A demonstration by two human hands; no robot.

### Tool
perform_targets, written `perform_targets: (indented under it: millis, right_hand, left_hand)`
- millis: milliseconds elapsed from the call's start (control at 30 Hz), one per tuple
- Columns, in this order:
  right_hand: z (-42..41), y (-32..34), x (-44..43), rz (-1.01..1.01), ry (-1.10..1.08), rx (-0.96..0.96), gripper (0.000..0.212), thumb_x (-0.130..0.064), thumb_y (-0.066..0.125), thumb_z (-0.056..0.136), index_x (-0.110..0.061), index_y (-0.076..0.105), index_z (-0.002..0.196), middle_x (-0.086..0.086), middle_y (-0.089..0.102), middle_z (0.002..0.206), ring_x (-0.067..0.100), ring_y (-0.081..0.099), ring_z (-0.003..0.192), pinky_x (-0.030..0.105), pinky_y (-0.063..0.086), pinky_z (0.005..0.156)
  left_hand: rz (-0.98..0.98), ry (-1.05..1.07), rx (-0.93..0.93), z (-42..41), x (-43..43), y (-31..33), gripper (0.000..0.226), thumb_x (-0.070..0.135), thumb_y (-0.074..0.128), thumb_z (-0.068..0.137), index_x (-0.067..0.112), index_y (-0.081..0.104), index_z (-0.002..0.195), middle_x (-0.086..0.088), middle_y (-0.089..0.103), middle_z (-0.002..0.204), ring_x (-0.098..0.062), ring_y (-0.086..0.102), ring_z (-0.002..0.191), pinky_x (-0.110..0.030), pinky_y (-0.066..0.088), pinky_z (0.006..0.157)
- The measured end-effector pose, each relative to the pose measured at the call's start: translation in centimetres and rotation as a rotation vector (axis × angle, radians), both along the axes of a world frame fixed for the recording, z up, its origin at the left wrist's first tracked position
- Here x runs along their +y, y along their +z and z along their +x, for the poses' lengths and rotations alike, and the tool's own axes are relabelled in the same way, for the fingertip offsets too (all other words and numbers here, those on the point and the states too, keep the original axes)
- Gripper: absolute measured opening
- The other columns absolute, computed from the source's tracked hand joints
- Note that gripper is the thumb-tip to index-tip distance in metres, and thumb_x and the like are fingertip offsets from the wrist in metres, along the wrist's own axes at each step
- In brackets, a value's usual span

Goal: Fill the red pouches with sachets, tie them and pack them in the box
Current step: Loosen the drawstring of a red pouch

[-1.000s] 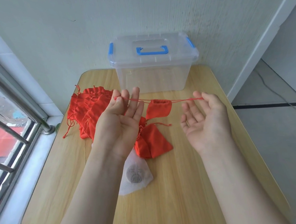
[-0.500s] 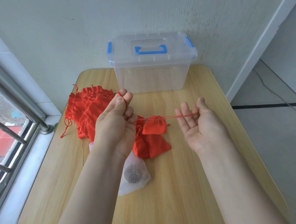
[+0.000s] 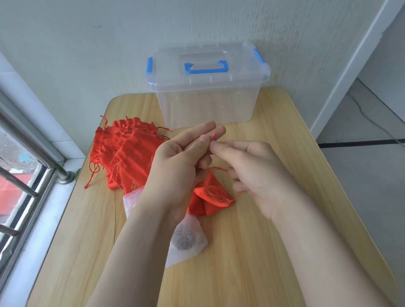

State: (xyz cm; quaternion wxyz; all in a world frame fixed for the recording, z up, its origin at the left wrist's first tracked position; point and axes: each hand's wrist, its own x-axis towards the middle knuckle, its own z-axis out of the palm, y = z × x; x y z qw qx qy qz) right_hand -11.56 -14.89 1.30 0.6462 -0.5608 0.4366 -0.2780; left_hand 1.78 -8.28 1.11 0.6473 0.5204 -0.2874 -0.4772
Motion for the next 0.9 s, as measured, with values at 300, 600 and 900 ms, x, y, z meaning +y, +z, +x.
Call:
perform_targets:
  millis: [300,600,900]
  right_hand:
    - [0.0,0.3,0.2,-0.021,0.009,-0.047,0.016,-0.027,0.074,0.1,-0.013,0.081,0.103,-0.014,0.061,0.058,0.003,0.035,0.044,0.017,0.027,0.041]
    - [0.1,-0.6,-0.5,-0.056,-0.094,0.023,0.017,-0.025,0.069,0.101,-0.016,0.076,0.088,-0.016,0.052,0.055,0.006,0.043,0.046,0.021,0.037,0.044]
    - [-0.4,-0.8,-0.5,-0.123,-0.213,0.312,0.037,-0.027,0.045,0.112,-0.02,0.076,0.093,0.001,0.072,0.084,0.02,0.071,0.075,0.046,0.064,0.08]
  left_hand:
    - [0.009,-0.054,0.092,0.6,0.1,-0.2,0.039,0.003,0.059,0.106,0.019,0.063,0.142,0.004,0.076,0.124,-0.011,0.053,0.064,-0.027,0.042,0.061]
    - [0.235,-0.188,0.049,0.7,0.5,-0.6,0.022,0.017,0.069,0.101,-0.002,0.074,0.11,-0.007,0.069,0.083,-0.012,0.056,0.065,-0.019,0.052,0.059]
    - [0.365,-0.094,0.008,0.5,0.3,-0.5,0.012,0.01,0.067,0.101,0.0,0.073,0.097,-0.01,0.071,0.075,-0.015,0.053,0.056,-0.023,0.047,0.05]
